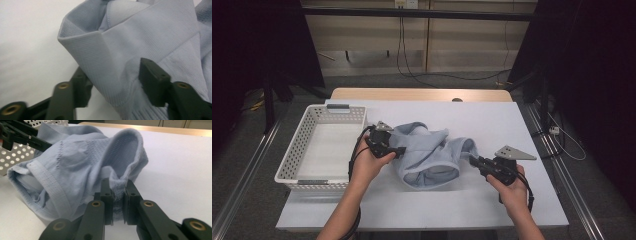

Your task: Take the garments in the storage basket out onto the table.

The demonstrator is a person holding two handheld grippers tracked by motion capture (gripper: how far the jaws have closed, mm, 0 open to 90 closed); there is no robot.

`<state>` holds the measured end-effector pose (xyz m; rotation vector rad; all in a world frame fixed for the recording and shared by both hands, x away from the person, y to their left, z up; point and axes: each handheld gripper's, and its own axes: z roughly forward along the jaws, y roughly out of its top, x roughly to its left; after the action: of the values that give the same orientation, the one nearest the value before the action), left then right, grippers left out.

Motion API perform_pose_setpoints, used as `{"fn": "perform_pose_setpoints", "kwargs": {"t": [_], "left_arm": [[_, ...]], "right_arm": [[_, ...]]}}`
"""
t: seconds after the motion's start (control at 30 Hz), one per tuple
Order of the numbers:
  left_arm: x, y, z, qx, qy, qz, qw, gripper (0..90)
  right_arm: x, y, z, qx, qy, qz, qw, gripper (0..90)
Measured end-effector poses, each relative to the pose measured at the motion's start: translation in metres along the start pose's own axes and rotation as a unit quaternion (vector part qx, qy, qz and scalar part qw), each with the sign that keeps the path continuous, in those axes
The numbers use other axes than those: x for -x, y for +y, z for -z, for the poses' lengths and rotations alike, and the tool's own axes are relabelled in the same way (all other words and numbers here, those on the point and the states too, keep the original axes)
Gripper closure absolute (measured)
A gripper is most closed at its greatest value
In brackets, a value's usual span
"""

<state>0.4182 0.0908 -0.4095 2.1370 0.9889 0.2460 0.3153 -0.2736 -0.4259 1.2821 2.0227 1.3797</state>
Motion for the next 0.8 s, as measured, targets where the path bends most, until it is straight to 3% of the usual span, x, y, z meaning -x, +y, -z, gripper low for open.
{"fn": "perform_pose_setpoints", "kwargs": {"t": [0.03,0.1,0.17,0.37,0.63,0.7,0.8], "left_arm": [[0.000,0.000,0.002,-0.001,0.001,0.000,1.0000,42.9],[0.000,0.000,0.006,0.002,0.004,0.002,1.0000,33.7],[0.002,0.001,0.011,0.004,-0.007,0.007,0.9999,25.7],[0.007,0.004,0.021,0.002,-0.010,0.005,0.9999,16.3],[0.021,0.012,0.034,0.003,-0.011,-0.016,0.9998,14.3],[0.026,0.014,0.035,0.004,-0.030,-0.021,0.9993,14.0],[0.030,0.015,0.034,-0.003,-0.038,-0.035,0.9987,14.9]], "right_arm": [[0.000,0.000,0.000,0.000,0.000,0.000,1.0000,81.6],[-0.001,-0.001,-0.003,-0.003,0.004,0.001,1.0000,81.6],[-0.003,-0.002,-0.007,-0.008,0.007,0.003,0.9999,81.4],[-0.008,-0.004,-0.016,-0.016,0.015,0.007,0.9997,81.2],[-0.008,-0.004,-0.017,-0.016,0.020,0.002,0.9997,81.0],[-0.007,-0.005,-0.017,-0.017,0.020,0.000,0.9997,80.9],[-0.007,-0.005,-0.016,-0.019,0.021,-0.003,0.9996,80.9]]}}
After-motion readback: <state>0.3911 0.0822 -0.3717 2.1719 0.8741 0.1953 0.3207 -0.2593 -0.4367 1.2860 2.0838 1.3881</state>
